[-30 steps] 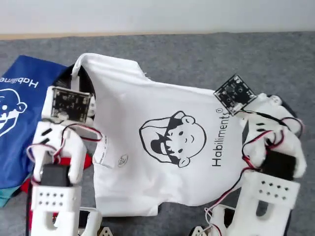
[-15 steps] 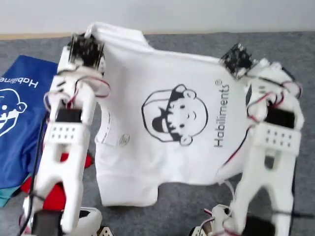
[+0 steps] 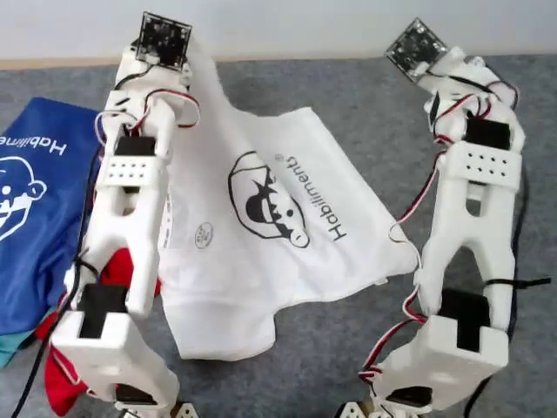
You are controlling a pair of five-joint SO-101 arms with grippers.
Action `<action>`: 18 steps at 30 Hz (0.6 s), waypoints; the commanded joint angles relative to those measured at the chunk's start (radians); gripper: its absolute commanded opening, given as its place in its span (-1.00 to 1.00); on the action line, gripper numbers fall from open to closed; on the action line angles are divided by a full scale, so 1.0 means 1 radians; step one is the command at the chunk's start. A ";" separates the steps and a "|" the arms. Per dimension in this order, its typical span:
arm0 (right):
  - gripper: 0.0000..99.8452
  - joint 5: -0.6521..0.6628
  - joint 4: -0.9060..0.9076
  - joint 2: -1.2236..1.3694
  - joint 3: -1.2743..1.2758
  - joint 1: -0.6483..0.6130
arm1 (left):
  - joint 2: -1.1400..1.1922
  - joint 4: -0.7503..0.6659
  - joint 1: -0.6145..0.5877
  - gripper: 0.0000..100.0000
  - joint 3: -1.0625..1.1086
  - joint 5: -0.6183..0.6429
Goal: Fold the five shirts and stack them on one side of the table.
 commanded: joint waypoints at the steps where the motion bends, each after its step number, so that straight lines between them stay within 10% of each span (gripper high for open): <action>1: -0.98 -0.026 0.056 -0.007 -0.068 -0.015 | -0.005 0.058 0.002 -1.00 -0.061 -0.005; 18: -0.98 -0.385 0.282 0.165 -0.075 -0.180 | 0.005 0.895 -0.026 -1.00 -0.058 -0.009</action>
